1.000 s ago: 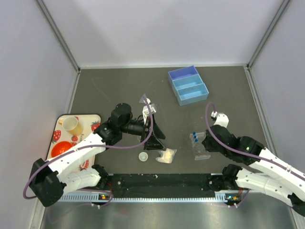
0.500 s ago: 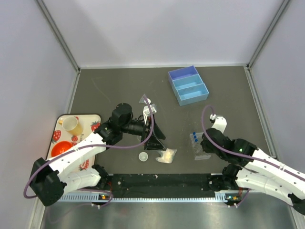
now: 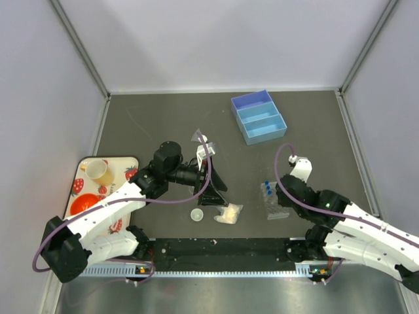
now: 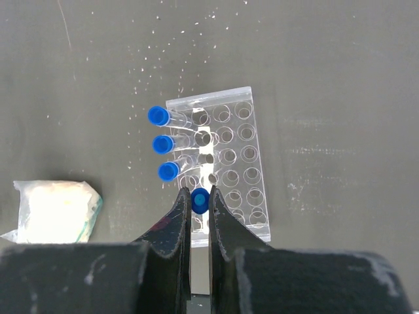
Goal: Organize the chemistry lab equipment
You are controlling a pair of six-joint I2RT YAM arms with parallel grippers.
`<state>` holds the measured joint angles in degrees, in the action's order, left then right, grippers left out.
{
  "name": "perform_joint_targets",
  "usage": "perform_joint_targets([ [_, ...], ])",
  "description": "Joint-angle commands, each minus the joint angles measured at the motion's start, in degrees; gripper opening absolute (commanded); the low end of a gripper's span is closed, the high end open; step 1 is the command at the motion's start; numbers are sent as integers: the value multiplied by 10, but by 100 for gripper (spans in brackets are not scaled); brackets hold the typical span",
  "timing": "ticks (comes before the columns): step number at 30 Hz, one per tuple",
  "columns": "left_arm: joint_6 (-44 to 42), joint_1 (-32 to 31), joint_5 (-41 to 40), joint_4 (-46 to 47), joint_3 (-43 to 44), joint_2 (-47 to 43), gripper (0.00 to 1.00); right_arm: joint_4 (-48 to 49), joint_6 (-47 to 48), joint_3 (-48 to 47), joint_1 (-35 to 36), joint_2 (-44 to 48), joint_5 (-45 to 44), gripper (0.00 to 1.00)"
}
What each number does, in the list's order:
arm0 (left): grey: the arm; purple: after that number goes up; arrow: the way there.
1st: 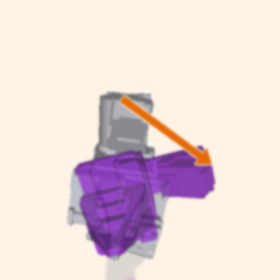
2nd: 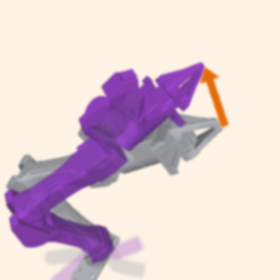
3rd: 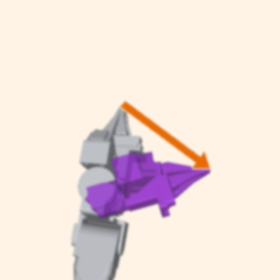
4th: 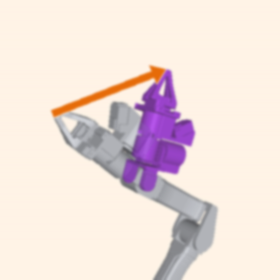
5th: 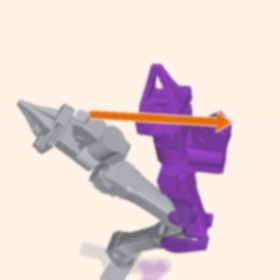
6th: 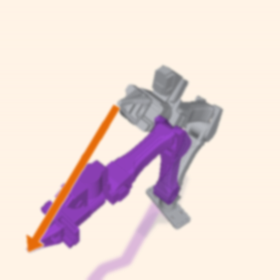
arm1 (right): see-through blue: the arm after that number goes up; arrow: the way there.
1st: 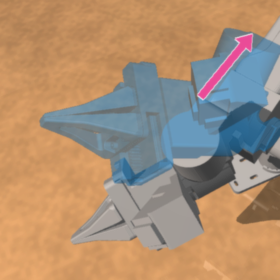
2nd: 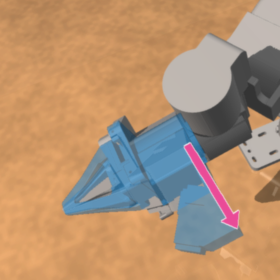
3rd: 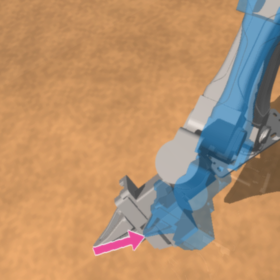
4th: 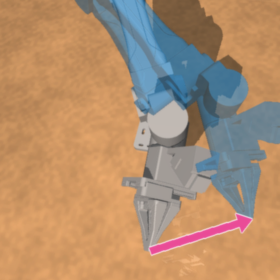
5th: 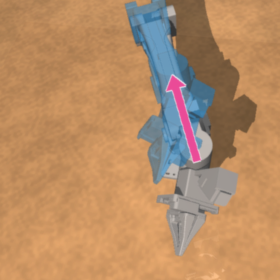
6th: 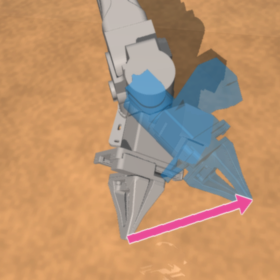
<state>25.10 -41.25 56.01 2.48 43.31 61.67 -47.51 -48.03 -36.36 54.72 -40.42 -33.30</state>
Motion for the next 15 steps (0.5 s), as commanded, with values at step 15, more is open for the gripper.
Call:
perform_joint_targets([
  [15, -12, -1, 1, 13, 22, 1, 99, 65, 14, 9, 9, -26, 3, 0],
])
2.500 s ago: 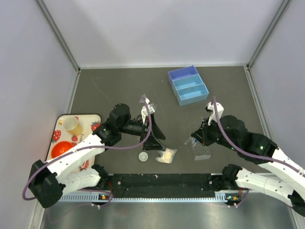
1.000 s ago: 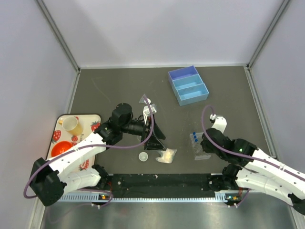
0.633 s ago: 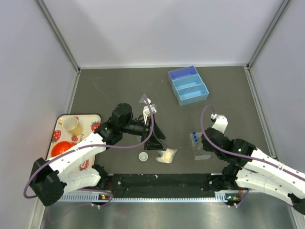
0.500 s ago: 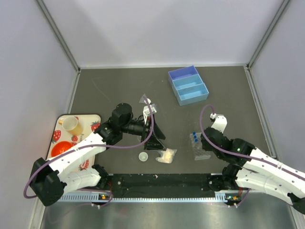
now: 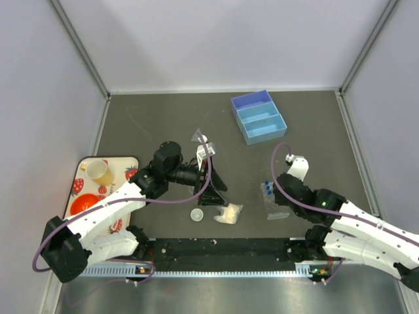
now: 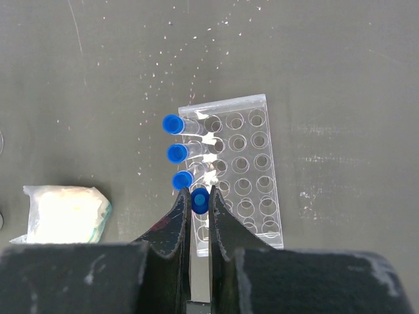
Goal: Organize the chemistry lab equipment
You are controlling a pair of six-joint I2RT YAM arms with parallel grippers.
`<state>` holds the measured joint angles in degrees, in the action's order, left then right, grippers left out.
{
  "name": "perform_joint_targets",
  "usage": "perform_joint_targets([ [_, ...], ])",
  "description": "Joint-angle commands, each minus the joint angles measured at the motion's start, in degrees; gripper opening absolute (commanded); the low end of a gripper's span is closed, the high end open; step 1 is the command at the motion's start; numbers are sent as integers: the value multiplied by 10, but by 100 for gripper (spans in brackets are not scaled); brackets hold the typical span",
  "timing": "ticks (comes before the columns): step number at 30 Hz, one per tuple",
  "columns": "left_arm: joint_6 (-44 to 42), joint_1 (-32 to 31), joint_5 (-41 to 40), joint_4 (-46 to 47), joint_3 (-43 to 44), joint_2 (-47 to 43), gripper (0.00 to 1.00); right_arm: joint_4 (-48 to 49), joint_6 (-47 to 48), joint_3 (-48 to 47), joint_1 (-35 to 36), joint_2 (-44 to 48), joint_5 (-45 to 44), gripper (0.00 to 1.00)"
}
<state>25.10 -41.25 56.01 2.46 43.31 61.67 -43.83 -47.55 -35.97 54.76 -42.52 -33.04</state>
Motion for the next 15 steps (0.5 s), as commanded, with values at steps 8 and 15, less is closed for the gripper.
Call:
perform_joint_targets([
  [8, -13, -1, 1, 11, 21, -1, 99, 38, 10, 10, 13, -14, -1, 0],
  [15, -13, -1, 0, 11, 22, 0, 99, 44, 12, 15, 17, -17, 1, 0],
])
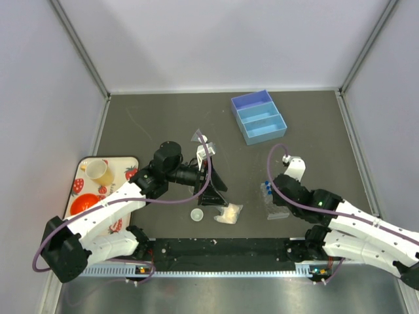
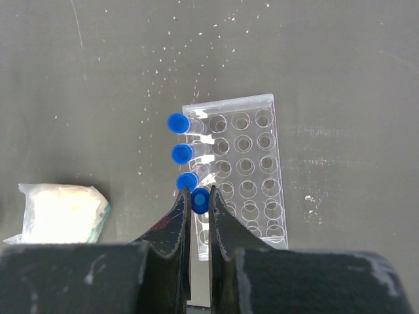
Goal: Organize the chemistry lab equipment
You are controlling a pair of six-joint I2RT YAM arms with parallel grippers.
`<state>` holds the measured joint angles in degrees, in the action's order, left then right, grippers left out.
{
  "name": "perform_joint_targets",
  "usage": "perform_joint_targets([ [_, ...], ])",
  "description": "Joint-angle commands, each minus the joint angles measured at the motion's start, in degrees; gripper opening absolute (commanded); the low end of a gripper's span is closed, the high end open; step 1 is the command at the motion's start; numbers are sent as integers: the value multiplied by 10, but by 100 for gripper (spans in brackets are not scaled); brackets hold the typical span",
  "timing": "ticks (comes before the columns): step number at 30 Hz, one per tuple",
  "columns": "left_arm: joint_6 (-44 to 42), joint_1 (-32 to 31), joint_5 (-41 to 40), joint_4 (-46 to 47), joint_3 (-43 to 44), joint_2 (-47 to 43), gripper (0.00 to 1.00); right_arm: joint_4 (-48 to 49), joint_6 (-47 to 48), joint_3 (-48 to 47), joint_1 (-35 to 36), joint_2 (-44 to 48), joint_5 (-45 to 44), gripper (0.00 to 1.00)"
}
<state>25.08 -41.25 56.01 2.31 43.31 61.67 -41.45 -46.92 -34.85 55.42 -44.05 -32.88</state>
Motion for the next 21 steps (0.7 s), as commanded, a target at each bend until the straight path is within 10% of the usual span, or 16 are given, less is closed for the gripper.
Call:
perform_joint_targets([
  [1, -12, -1, 0, 13, 22, 1, 99, 22, 9, 5, 12, -3, -2, 0],
  [21, -14, -1, 0, 9, 24, 2, 99, 30, 25, 5, 43, -50, -48, 0],
])
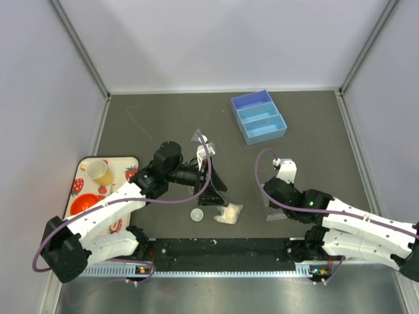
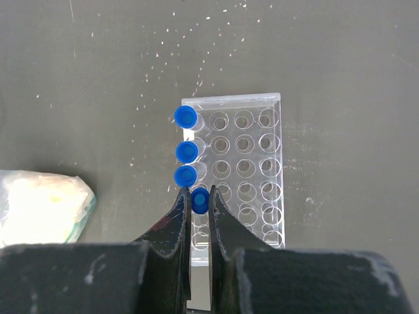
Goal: Organize the chemistry lab equipment
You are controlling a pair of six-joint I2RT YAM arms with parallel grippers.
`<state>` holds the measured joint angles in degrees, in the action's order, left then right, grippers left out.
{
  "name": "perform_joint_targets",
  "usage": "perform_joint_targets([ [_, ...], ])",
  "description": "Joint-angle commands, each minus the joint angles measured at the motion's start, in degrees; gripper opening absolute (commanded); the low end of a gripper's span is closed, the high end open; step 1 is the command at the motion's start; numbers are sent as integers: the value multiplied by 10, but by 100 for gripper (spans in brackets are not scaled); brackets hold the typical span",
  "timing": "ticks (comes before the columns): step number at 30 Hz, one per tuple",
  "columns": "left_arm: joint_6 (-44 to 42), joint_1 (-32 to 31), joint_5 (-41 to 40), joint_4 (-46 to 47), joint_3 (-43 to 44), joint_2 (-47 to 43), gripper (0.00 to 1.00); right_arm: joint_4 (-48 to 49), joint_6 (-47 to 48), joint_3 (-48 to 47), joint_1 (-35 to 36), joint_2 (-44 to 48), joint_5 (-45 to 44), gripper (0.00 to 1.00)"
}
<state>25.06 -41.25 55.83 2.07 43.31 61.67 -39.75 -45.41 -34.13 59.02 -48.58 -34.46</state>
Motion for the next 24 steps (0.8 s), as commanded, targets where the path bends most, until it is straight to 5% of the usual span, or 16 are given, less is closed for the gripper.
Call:
perform_joint_targets([
  [1, -13, -1, 1, 11, 24, 2, 99, 13, 11, -3, 7, -7, -35, 0],
  [24, -15, -1, 0, 8, 22, 2, 99, 17, 10, 12, 7, -20, -60, 0],
])
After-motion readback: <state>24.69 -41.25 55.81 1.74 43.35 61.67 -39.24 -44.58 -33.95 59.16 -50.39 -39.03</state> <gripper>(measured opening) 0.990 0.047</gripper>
